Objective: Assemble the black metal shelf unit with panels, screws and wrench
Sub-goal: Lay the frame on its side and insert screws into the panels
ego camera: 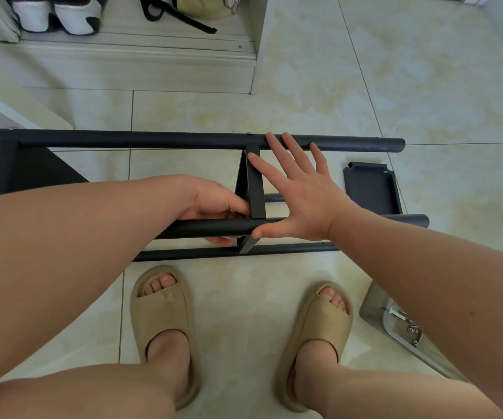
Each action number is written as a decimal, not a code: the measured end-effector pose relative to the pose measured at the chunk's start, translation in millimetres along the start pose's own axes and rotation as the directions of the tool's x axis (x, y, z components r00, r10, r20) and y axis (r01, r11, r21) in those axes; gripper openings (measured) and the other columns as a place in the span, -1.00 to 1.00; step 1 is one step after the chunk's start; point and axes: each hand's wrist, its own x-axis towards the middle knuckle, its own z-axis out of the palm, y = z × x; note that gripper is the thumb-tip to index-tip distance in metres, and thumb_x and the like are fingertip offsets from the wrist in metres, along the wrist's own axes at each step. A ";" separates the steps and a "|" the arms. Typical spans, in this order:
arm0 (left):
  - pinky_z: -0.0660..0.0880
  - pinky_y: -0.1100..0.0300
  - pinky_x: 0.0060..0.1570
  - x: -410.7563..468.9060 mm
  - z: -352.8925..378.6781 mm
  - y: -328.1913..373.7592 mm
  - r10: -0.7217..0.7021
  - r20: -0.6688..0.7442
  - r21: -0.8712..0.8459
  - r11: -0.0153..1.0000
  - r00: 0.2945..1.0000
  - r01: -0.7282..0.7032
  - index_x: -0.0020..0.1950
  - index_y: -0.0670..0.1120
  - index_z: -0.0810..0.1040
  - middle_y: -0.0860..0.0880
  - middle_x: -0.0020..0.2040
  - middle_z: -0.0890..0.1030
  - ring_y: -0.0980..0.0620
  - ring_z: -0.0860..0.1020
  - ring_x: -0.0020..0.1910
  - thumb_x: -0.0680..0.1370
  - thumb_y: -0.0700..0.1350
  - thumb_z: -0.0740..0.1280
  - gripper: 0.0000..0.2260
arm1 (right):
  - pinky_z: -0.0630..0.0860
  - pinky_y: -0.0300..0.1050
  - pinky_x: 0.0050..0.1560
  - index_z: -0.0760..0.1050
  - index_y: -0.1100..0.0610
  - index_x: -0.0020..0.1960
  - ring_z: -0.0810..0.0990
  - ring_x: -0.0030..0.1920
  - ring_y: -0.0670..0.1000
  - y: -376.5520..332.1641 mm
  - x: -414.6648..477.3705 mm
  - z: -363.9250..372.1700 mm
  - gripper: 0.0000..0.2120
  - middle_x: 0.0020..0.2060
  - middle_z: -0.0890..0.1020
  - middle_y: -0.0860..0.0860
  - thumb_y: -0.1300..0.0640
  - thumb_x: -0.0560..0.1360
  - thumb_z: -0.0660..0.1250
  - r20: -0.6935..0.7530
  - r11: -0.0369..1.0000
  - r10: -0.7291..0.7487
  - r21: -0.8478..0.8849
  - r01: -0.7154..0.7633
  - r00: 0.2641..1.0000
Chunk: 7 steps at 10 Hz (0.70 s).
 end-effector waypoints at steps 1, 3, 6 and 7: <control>0.55 0.13 0.02 1.5 -0.1 0.6 0.020 -0.017 0.059 0.998 1.000 -0.019 0.10 -0.07 0.60 -0.01 -0.11 0.66 0.08 0.58 -0.13 0.63 -0.10 0.28 -0.86 | -0.21 0.36 0.55 -0.18 -0.11 0.65 -0.28 0.62 0.17 0.2 0.1 -0.3 0.13 0.64 -0.23 0.08 -0.69 0.26 -0.06 0.001 1.000 0.001 -0.002 -0.001 1.000; 0.46 0.06 0.17 2.2 -4.1 -2.2 0.105 0.027 0.012 0.994 0.994 -0.106 0.01 -0.11 0.65 -0.07 -0.08 0.65 0.02 0.57 -0.09 0.60 -0.22 0.26 -0.84 | -0.21 0.36 0.55 -0.18 -0.11 0.65 -0.27 0.62 0.17 0.3 0.3 -0.2 0.12 0.64 -0.23 0.07 -0.68 0.27 -0.05 -0.001 1.000 -0.001 -0.004 0.001 1.000; 0.56 0.10 0.02 1.0 -1.0 0.6 0.052 -0.029 0.066 0.997 0.998 -0.050 0.07 -0.08 0.62 -0.02 -0.15 0.64 0.07 0.58 -0.17 0.61 -0.10 0.29 -0.86 | -0.21 0.36 0.55 -0.19 -0.12 0.65 -0.27 0.62 0.17 0.9 0.7 -0.1 0.12 0.64 -0.23 0.07 -0.68 0.27 -0.05 -0.001 1.000 -0.001 -0.003 0.001 1.000; 0.50 0.17 -0.13 0.6 0.5 1.8 0.103 -0.042 0.115 0.988 0.994 -0.098 -0.03 -0.09 0.62 0.00 -0.25 0.64 0.10 0.58 -0.32 0.62 -0.15 0.28 -0.87 | -0.22 0.36 0.55 -0.18 -0.12 0.65 -0.28 0.62 0.17 0.6 0.5 0.4 0.12 0.64 -0.22 0.08 -0.69 0.26 -0.05 -0.005 1.000 -0.003 0.009 0.003 1.000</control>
